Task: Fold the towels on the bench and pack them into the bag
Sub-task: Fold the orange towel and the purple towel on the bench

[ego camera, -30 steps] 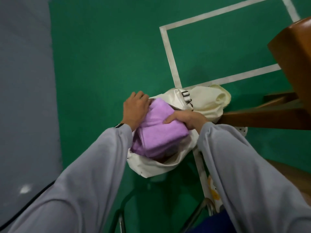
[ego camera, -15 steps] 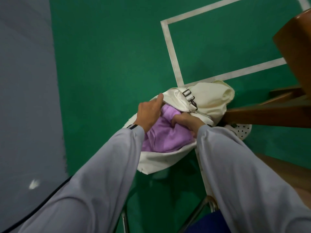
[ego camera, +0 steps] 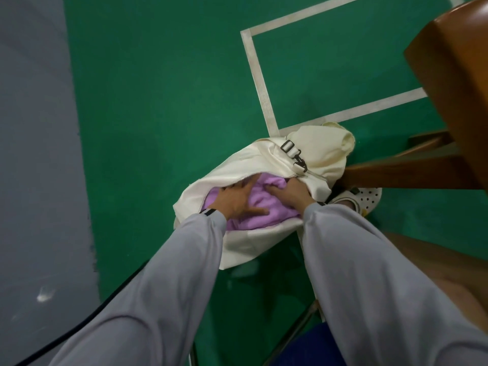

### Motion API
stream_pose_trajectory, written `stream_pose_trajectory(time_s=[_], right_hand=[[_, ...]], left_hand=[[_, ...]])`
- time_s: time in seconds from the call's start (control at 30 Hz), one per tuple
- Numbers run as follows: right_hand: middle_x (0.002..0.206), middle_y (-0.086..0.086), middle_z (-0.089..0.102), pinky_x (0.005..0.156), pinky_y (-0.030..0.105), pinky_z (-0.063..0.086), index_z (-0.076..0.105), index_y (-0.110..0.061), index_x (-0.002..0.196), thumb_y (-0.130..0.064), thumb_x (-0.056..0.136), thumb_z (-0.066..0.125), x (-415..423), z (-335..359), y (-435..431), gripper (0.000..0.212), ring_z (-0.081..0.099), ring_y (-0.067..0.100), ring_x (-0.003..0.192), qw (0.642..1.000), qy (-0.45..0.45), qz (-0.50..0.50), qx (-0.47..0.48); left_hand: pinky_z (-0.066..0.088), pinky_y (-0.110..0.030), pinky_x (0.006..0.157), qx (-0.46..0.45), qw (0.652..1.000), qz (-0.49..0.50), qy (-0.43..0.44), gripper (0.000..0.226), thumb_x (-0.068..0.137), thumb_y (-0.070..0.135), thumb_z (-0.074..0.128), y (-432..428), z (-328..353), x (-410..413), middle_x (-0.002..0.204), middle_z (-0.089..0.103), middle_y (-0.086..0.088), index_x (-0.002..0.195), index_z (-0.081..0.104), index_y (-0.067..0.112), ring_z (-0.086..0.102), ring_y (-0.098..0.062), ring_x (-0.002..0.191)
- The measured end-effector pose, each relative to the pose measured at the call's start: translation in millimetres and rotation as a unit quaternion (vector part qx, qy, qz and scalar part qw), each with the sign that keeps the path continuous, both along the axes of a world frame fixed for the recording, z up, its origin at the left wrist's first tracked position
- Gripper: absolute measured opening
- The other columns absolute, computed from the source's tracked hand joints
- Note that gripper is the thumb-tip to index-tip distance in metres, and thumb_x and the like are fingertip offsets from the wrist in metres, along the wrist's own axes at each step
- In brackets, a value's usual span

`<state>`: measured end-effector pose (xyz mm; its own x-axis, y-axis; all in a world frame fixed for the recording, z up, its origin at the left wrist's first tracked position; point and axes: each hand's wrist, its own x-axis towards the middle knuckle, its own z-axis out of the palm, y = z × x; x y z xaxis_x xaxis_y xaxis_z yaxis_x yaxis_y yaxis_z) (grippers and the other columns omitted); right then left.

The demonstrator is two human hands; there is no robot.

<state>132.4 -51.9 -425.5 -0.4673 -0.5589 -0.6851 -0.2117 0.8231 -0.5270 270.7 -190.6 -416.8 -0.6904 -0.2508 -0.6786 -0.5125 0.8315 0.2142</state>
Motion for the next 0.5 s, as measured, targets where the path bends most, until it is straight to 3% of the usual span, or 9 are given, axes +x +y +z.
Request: stream_pose_trajectory(time_s=[0.1,0.13,0.2,0.23,0.3,0.37,0.43,0.5], right_hand=[[0.104,0.010,0.067,0.090,0.032,0.045,0.067,-0.009,0.109,-0.053,0.095,0.061,-0.6,-5.7,0.1,0.046,0.064,0.030,0.105,0.993,-0.033,-0.108,-0.020],[0.113,0.014,0.067,0.096,0.036,0.046,0.063,-0.004,0.119,-0.046,0.099,0.058,-2.5,-6.1,-4.1,0.047,0.062,0.033,0.112,0.988,-0.029,-0.149,-0.028],[0.125,0.022,0.064,0.104,0.043,0.047,0.057,0.002,0.127,-0.034,0.100,0.056,-6.0,-3.1,-17.3,0.045,0.060,0.038,0.119,0.978,0.015,-0.204,-0.034],[0.125,0.023,0.064,0.104,0.045,0.047,0.056,0.003,0.127,-0.029,0.097,0.059,-5.7,-0.7,-23.8,0.044,0.060,0.040,0.118,0.977,0.047,-0.206,-0.030],[0.123,0.023,0.063,0.105,0.045,0.046,0.055,0.005,0.125,-0.023,0.090,0.064,-0.2,0.0,-31.1,0.046,0.059,0.040,0.115,0.980,0.108,-0.164,-0.011],[0.124,0.024,0.062,0.105,0.045,0.045,0.052,0.005,0.124,-0.025,0.087,0.066,8.3,-4.8,-28.9,0.050,0.059,0.040,0.115,0.985,0.139,-0.104,0.000],[0.121,0.021,0.063,0.103,0.043,0.046,0.057,0.001,0.121,-0.033,0.088,0.069,11.1,-10.3,-26.0,0.049,0.060,0.038,0.112,0.990,0.123,-0.067,-0.017],[0.118,0.017,0.066,0.101,0.042,0.046,0.063,-0.007,0.116,-0.034,0.088,0.068,8.2,-14.0,-26.5,0.040,0.060,0.036,0.110,0.992,0.116,-0.034,-0.046]], left_hand=[[0.029,-0.048,0.120,-0.020,0.999,-0.035,0.000,0.133,0.065,0.087,0.065,1.2,-1.5,-5.0,0.165,0.024,-0.016,0.158,-0.014,0.033,0.030,-0.038,0.148],[0.028,-0.047,0.120,-0.036,0.999,-0.040,0.009,0.130,0.069,0.087,0.063,0.4,-4.3,-5.7,0.165,0.025,-0.017,0.160,-0.009,0.028,0.031,-0.038,0.148],[0.033,-0.044,0.117,-0.037,0.996,0.026,0.071,0.105,0.083,0.081,0.054,-1.3,-7.7,-5.7,0.158,0.039,-0.017,0.159,0.018,0.018,0.042,-0.036,0.141],[0.040,-0.043,0.112,-0.033,0.988,0.087,0.121,0.084,0.092,0.071,0.051,-1.2,-11.5,-5.5,0.148,0.051,-0.017,0.151,0.035,0.014,0.050,-0.035,0.133],[0.048,-0.045,0.097,-0.119,0.966,0.143,0.178,0.045,0.105,0.039,0.037,0.9,-16.1,-6.9,0.123,0.066,-0.021,0.128,0.058,0.007,0.063,-0.040,0.112],[0.050,-0.045,0.088,-0.207,0.945,0.181,0.177,0.034,0.100,0.019,0.037,0.1,-15.4,-10.1,0.106,0.070,-0.021,0.111,0.065,0.005,0.067,-0.040,0.097],[0.047,-0.045,0.095,-0.208,0.936,0.189,0.215,0.024,0.096,0.016,0.049,-1.8,-12.1,-12.3,0.110,0.070,-0.015,0.112,0.066,0.008,0.065,-0.036,0.102],[0.042,-0.044,0.101,-0.158,0.940,0.072,0.295,0.032,0.098,0.028,0.053,-2.6,-13.0,-12.8,0.124,0.065,-0.007,0.126,0.061,0.015,0.058,-0.029,0.114]])
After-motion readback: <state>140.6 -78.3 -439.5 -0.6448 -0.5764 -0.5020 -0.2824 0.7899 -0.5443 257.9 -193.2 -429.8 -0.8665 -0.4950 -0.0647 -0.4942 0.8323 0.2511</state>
